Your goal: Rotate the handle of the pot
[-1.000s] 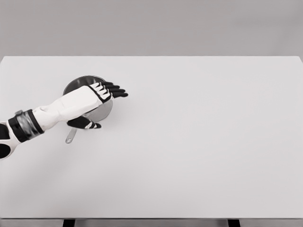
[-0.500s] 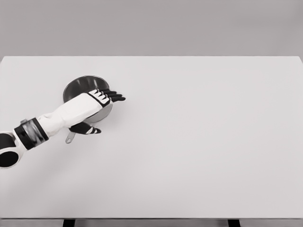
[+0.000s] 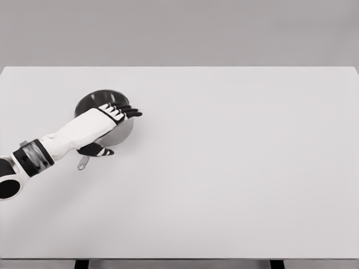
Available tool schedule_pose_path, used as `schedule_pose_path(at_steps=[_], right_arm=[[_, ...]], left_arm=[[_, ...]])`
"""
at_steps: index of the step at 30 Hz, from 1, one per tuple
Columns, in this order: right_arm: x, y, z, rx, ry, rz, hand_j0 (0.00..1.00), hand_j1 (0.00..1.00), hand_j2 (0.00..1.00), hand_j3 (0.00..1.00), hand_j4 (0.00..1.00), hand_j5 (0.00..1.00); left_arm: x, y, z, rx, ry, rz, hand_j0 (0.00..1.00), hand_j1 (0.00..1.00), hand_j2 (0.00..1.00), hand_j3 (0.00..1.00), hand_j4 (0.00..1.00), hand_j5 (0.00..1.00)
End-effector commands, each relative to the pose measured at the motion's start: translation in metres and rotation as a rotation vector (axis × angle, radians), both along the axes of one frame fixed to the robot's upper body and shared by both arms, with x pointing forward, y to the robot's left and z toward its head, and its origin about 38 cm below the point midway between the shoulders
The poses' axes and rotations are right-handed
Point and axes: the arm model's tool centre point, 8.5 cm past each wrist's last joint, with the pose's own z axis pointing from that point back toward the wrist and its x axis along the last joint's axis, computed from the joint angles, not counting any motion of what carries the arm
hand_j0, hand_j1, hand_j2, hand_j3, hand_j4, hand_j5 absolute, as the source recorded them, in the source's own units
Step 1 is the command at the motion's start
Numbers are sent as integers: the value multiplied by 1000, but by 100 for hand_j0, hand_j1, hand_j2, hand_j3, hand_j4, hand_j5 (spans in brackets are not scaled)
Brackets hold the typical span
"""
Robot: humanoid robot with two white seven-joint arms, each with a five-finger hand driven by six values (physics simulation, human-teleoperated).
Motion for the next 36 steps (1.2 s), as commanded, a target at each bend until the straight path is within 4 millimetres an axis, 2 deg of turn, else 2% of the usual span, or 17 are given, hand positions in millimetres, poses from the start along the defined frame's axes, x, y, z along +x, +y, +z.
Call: schedule_pose_path(at_steps=[1,10,20,25,36], right_arm=[[0,0,0,0,0,0,100,100,100,100,100,100],[0,0,0,0,0,0,100,100,100,100,100,100],[0,0,0,0,0,0,100,100,100,100,100,100],[0,0,0,0,0,0,100,100,100,100,100,100],[0,0,0,0,0,0,100,100,100,100,100,100]], left_arm=[[1,2,3,5,-11,5,100,100,100,100,100,100],[3,8,8,58,-66,11,100,100,100,100,100,100],[1,11,2,140,-112,5,100,100,100,100,100,100],[2,24,10,157,-132,30,100,100,100,100,100,100],[0,36,10,171,-130,50,100,100,100,100,100,100]])
